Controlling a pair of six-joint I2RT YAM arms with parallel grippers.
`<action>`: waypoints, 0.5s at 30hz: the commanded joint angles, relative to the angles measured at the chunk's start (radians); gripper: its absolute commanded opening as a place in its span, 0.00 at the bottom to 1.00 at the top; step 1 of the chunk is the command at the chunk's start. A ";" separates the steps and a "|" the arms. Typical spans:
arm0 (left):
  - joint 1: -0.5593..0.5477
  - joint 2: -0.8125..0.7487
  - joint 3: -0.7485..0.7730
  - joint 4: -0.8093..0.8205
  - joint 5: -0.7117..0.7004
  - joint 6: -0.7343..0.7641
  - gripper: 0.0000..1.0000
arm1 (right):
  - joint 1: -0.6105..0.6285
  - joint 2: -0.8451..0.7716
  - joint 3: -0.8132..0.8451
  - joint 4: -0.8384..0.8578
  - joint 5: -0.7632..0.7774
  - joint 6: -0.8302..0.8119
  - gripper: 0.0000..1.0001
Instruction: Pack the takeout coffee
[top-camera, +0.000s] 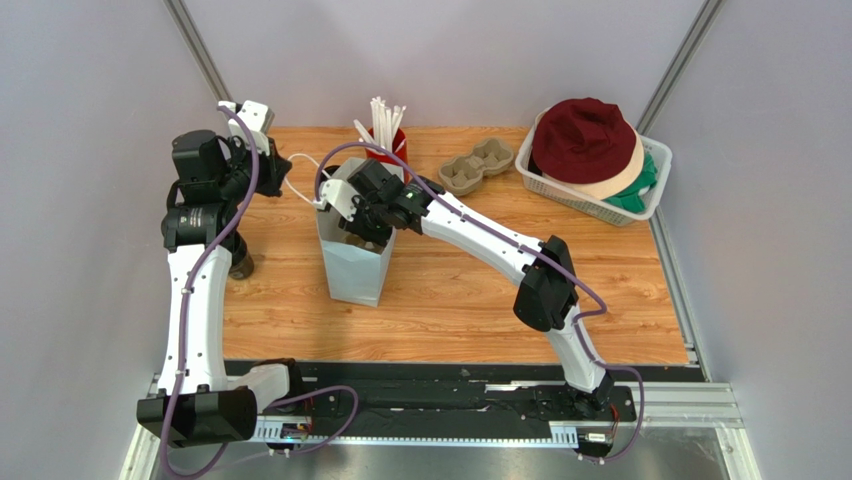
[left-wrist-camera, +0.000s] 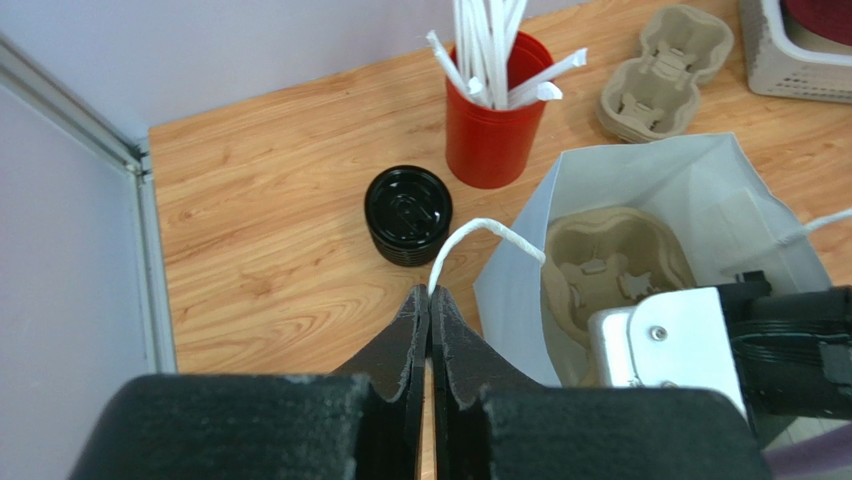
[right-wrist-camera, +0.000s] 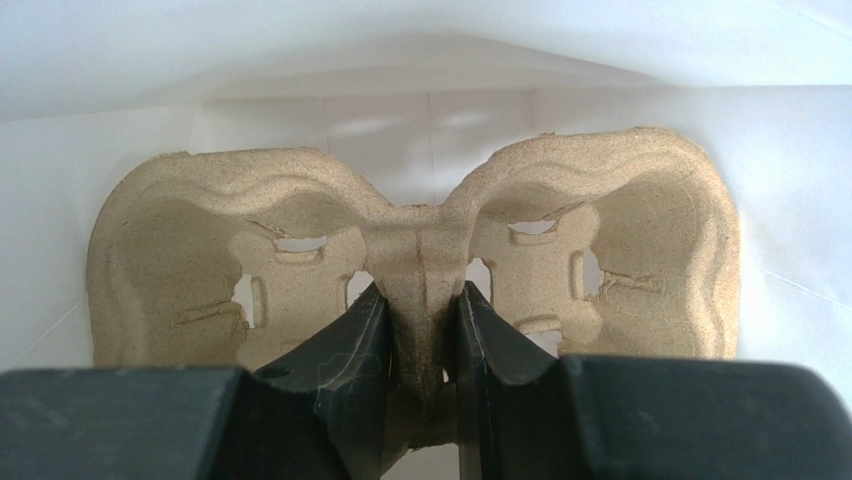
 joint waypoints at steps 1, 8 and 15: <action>0.008 -0.026 -0.002 0.071 -0.099 -0.007 0.05 | 0.003 -0.056 0.008 0.024 0.015 -0.002 0.22; 0.008 -0.026 -0.011 0.081 -0.136 -0.002 0.04 | 0.003 -0.036 0.015 0.007 0.016 -0.006 0.22; 0.008 -0.033 -0.012 0.087 -0.118 -0.013 0.04 | 0.003 0.022 0.064 -0.052 0.010 -0.019 0.21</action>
